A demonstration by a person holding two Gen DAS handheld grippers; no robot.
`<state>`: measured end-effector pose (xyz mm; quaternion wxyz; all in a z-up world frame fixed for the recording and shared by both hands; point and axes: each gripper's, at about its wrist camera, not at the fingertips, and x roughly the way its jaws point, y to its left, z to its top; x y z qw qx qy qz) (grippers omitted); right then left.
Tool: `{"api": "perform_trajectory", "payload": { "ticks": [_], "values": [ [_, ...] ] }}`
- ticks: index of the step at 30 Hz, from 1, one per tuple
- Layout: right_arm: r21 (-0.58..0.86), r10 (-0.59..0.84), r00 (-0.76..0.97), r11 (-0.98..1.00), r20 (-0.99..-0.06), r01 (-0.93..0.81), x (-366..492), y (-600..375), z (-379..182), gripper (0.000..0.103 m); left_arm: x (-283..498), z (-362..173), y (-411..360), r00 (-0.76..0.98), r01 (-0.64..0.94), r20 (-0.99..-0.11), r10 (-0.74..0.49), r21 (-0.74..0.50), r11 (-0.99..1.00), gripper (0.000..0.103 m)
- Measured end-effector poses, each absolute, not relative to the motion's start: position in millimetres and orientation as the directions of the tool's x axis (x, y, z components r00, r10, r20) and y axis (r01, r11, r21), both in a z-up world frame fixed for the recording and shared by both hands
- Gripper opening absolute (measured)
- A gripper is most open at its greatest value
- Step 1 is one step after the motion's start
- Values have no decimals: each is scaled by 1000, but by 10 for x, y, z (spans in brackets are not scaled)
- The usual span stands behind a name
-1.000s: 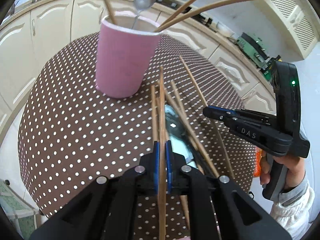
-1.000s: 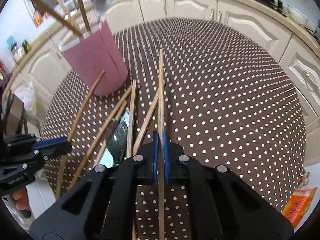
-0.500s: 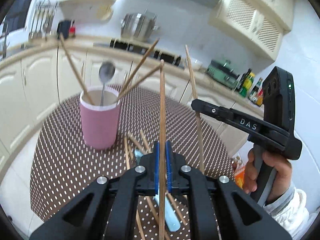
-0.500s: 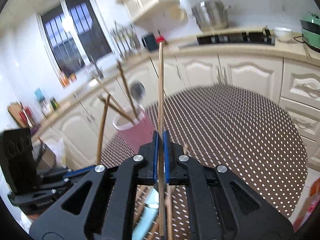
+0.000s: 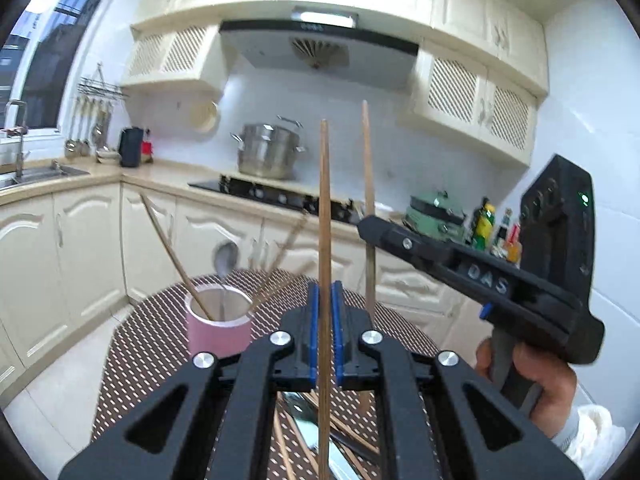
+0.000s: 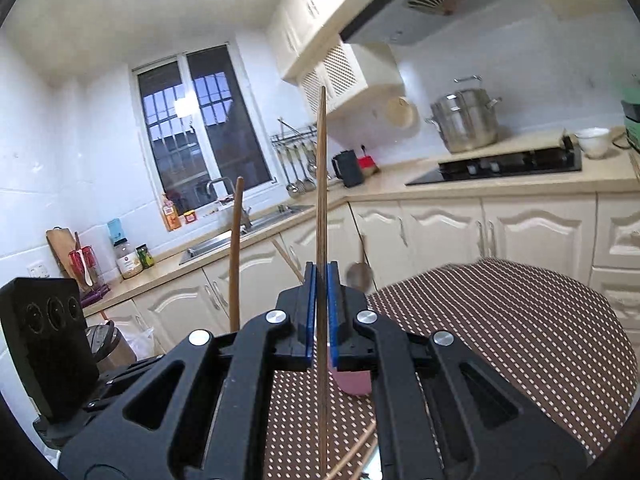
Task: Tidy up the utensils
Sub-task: 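Lift a chopstick with the left gripper while the right gripper lifts a chopstick, then lower both chopsticks into the pink cup and open both grippers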
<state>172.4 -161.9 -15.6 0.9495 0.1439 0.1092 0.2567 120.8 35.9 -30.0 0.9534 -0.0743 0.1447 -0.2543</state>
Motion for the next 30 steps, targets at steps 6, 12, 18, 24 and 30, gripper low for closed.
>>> {"api": "perform_trajectory", "payload": {
  "ticks": [6,12,18,24,30],
  "values": [
    [270,548,830,818,-102,-507,1847,-1279,-118,6,1423,-193,560,871,409,-188,-454,-236,882,6],
    [241,545,832,825,-103,-511,2104,-1021,-195,6,1714,-164,711,906,357,-132,-403,-276,892,6],
    [226,501,861,852,-90,-473,2353,-971,-332,6,2000,-137,751,934,311,-84,-347,-287,906,6],
    [233,479,876,860,-61,-454,2534,-1010,-315,6,2187,-62,726,946,298,-40,-321,-280,913,6],
    [229,457,889,869,-35,-438,2631,-1035,-305,6,2288,-63,696,960,273,15,-279,-268,924,6]
  ]
}}
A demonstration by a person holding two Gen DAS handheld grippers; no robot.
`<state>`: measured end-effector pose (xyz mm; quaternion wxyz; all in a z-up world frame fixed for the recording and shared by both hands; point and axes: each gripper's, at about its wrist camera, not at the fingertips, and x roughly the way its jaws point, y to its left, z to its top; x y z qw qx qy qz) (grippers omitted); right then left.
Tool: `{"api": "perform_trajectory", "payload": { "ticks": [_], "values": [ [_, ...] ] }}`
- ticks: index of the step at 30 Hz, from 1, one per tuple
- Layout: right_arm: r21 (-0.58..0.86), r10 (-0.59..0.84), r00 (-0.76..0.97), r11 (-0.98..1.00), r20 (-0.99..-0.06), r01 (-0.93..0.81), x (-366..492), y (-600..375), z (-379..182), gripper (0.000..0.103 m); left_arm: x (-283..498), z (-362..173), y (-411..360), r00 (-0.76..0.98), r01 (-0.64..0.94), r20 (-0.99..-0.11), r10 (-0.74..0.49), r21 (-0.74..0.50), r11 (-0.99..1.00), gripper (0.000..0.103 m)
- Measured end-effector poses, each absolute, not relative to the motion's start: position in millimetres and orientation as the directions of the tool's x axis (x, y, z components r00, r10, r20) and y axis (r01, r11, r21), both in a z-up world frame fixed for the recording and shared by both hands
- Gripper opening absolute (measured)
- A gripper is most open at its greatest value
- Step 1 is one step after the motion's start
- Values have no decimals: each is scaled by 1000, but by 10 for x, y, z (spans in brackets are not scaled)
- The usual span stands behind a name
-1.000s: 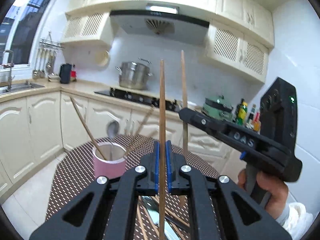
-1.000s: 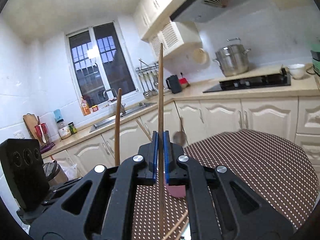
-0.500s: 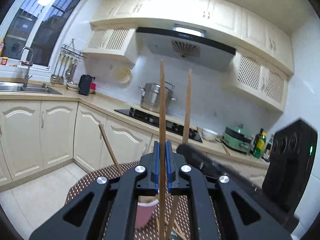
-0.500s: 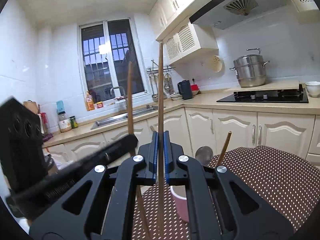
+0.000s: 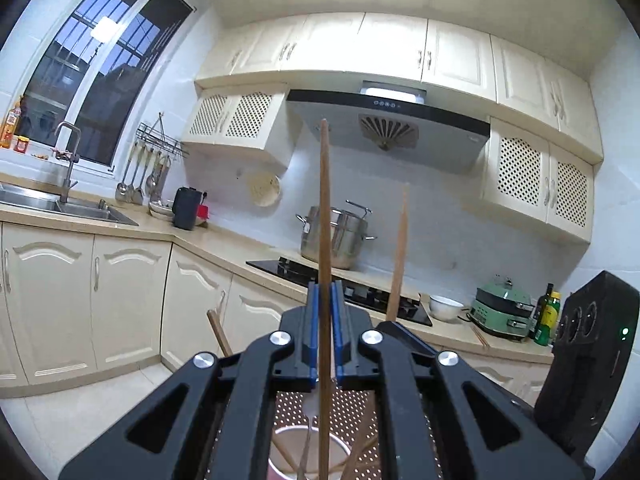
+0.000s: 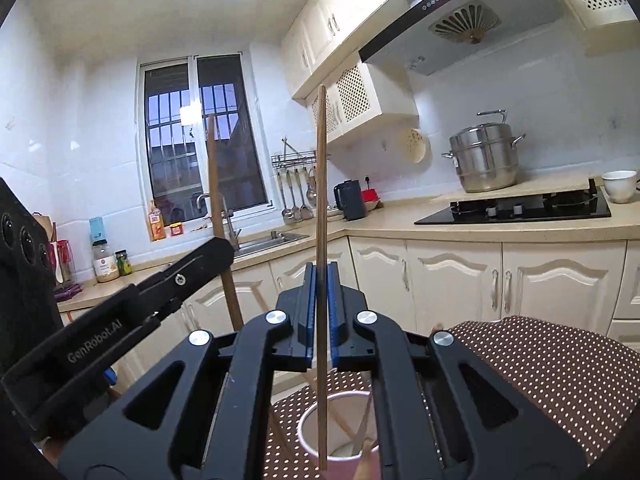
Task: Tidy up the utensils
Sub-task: 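Lower both chopsticks into the pink cup and open both grippers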
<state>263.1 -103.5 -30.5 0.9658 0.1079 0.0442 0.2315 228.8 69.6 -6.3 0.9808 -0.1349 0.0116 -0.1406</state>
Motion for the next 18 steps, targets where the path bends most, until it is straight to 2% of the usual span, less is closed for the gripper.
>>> {"api": "perform_trajectory", "payload": {
  "ticks": [6,18],
  "values": [
    [233,440,898,876,-26,-422,2677,-1049,-317,6,2440,-182,676,972,232,32,-232,-255,939,6],
    [191,423,906,890,-14,-413,2659,-955,-322,6,2568,-435,608,963,233,-79,-258,-238,943,6]
  ]
}}
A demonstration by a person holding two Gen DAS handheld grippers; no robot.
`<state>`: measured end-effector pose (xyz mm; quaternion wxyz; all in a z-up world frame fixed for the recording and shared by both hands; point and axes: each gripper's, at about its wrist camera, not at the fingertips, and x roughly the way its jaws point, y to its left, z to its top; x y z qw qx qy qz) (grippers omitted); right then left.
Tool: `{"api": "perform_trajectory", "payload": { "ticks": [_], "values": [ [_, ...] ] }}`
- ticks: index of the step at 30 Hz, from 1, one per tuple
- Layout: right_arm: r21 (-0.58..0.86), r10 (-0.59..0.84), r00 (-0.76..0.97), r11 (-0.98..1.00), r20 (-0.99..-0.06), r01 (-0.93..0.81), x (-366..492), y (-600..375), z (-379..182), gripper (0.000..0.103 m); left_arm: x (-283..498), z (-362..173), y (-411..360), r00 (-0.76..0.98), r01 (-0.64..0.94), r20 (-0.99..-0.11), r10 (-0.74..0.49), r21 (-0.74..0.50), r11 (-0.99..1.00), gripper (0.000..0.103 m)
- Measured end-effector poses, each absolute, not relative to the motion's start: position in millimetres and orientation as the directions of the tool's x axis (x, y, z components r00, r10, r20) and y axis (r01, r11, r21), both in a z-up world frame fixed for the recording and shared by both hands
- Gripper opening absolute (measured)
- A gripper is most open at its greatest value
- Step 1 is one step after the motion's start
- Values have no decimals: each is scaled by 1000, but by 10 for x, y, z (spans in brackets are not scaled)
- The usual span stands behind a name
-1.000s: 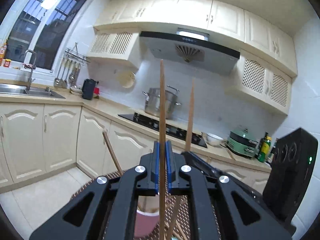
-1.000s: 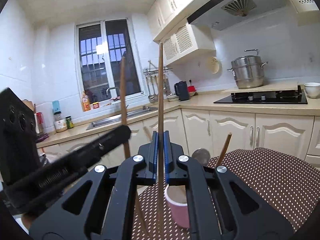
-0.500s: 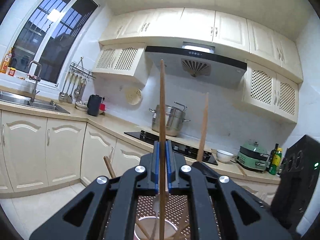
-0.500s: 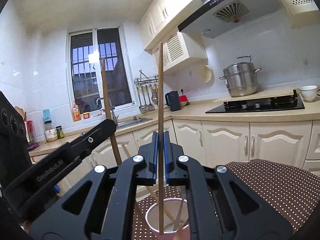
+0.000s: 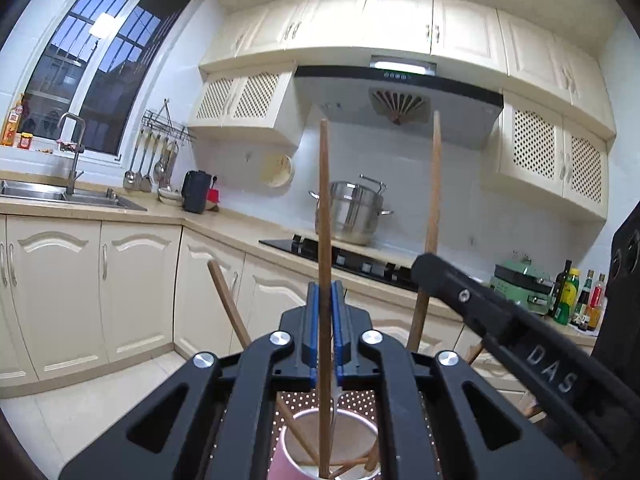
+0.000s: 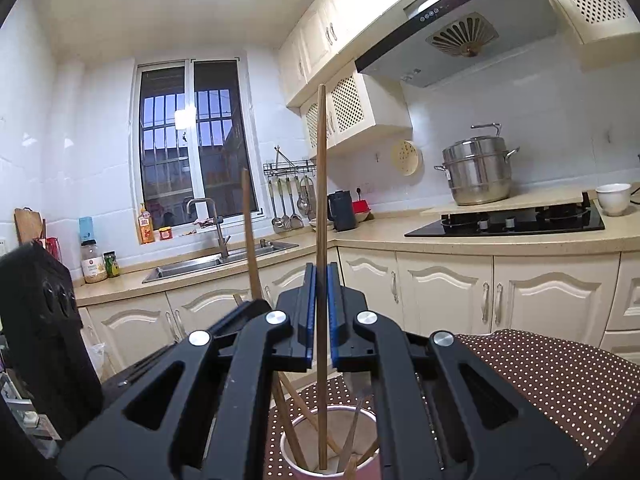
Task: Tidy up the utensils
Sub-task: 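Lower both chopsticks into the pink cup and open both grippers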
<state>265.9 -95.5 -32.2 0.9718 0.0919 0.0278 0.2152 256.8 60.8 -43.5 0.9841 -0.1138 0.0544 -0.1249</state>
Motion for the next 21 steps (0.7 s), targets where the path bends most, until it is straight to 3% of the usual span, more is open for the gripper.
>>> {"api": "perform_trajectory", "payload": {
  "ticks": [5,8,21],
  "values": [
    [189,411,911,896,-13,-402,2658,-978,-318,6,2585,-453,647,958,231,-111,-264,-249,941,8],
    [190,400,916,900,-8,-392,2647,-1001,-309,6,2562,-452,678,957,229,-115,-266,-260,938,31],
    [175,364,931,917,-5,-358,2589,-961,-322,6,2464,-337,720,957,200,-155,-246,-265,943,35]
  ]
}}
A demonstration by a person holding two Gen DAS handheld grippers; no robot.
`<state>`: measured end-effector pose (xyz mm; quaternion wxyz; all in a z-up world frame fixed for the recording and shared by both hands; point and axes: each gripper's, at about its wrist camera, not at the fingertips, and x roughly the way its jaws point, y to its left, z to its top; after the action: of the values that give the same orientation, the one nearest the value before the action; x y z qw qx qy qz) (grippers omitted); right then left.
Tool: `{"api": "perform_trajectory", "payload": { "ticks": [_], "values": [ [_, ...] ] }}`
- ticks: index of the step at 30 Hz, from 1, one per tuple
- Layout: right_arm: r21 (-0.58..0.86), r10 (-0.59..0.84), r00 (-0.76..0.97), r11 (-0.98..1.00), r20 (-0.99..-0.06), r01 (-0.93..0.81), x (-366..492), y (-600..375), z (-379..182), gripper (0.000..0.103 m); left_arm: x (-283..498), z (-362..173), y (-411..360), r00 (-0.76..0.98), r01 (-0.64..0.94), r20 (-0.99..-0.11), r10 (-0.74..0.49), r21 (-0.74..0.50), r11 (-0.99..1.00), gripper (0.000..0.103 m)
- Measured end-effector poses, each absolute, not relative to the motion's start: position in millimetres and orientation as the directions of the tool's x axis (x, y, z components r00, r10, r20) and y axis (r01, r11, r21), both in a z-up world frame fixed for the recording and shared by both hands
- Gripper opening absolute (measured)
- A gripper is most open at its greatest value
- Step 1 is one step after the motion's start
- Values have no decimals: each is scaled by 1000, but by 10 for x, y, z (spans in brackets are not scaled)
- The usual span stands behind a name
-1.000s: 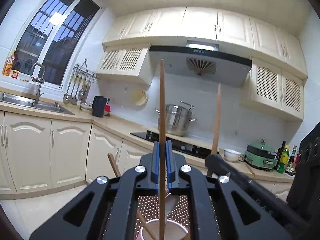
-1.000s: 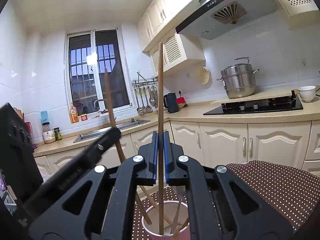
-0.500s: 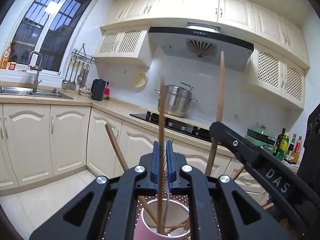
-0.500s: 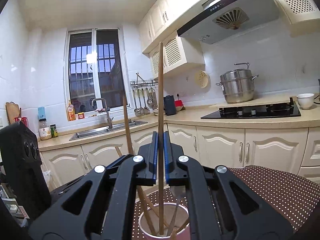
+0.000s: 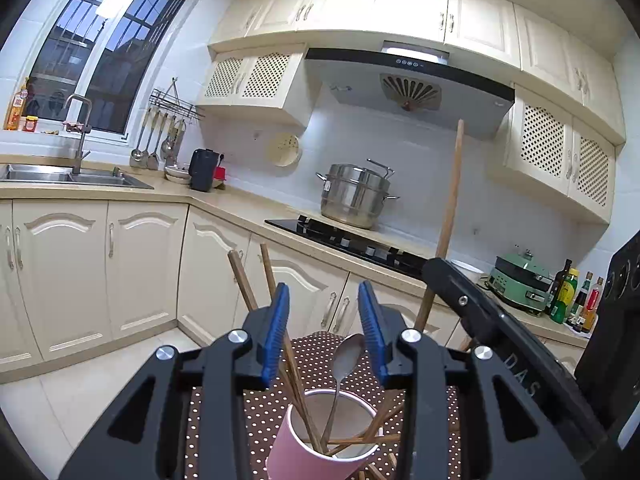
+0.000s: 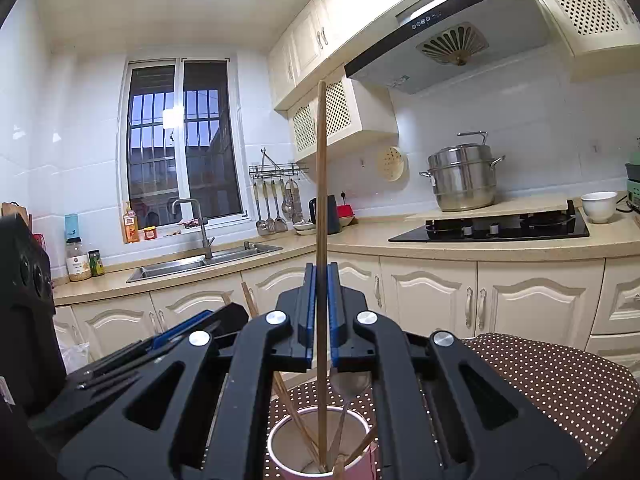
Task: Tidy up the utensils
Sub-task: 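Lower both chopsticks into the pink cup and open both grippers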
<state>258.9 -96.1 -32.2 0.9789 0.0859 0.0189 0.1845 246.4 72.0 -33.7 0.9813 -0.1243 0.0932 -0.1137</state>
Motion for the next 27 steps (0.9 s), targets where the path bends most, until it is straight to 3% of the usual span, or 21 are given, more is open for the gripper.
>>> {"api": "perform_trajectory", "payload": {
  "ticks": [19,27],
  "values": [
    [170,361,930,923,-64,-347,2580,-957,-304,7,2424,-266,760,958,136,-209,-194,-264,955,37],
    [165,348,935,928,-66,-334,2512,-977,-207,12,2340,-195,750,958,129,-220,-186,-250,960,46]
  ]
}}
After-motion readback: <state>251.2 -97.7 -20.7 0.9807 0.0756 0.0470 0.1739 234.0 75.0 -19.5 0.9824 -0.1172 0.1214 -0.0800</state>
